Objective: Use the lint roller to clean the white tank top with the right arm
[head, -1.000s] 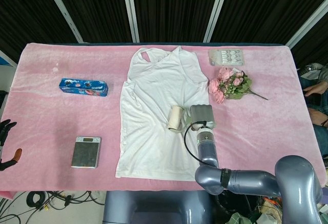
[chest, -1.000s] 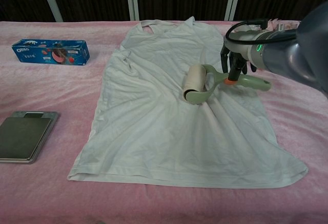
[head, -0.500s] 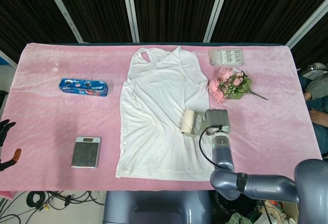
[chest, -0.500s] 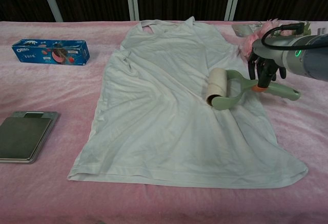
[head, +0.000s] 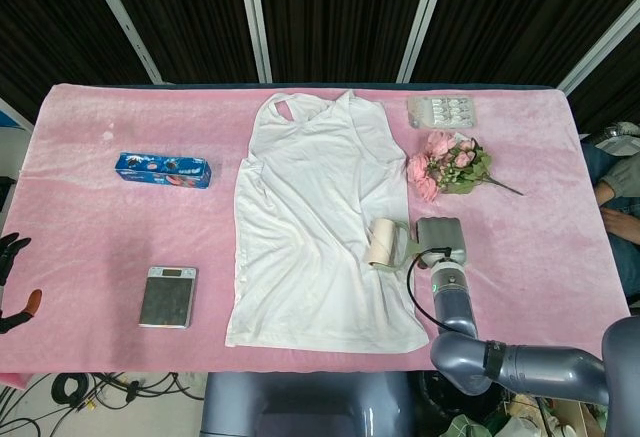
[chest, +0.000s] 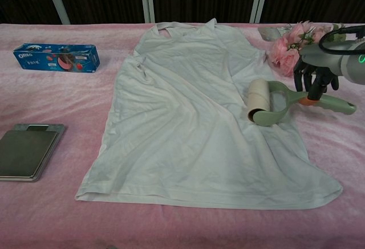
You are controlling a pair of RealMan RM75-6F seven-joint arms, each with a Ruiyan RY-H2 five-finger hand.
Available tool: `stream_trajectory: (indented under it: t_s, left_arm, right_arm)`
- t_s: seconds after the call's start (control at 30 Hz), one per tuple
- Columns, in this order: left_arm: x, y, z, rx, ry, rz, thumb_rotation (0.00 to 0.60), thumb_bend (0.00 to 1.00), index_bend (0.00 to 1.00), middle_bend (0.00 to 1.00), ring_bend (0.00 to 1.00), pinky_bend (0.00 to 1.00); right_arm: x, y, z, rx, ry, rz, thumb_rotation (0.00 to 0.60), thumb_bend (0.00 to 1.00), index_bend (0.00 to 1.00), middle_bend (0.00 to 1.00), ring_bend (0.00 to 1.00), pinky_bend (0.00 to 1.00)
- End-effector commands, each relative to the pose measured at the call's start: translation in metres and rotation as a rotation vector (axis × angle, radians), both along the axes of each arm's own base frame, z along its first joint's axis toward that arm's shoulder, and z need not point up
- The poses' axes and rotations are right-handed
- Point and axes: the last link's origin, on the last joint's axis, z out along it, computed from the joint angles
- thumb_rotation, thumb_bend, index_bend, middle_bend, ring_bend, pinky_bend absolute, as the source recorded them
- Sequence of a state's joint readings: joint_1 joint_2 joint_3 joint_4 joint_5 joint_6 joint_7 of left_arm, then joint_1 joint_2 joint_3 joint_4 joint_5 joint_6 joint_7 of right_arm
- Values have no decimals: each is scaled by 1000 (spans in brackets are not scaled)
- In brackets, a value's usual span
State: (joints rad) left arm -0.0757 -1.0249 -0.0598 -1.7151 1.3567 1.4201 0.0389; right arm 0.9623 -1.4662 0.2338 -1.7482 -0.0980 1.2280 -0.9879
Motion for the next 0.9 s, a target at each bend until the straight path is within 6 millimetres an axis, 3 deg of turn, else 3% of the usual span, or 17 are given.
stream_trajectory:
  t_s: [0.03,0.27,0.63,0.9]
  left_arm:
    - [0,0,0,1,-2,0,600,382,139,85,37,51]
    - [0,1,1,-1,-6,0,600,382,139,85,37,52]
    - [0,3,1,-5,-9,-3,600,382,139,85,37,52]
    - [0,3,1,-9,-5,-5,600,382,139,85,37,52]
  right_arm:
    - [8,-2,-6,14,-12,11,600,573,679,526,545,516]
    - [35,-10,-25,43,-37,39,600,574,679,527,545,516]
    - [95,-13,-62,82,-15,121,600,574,680,527,546,516]
    - [123,-14,-78,80,11,154,600,574,681,528,547,516]
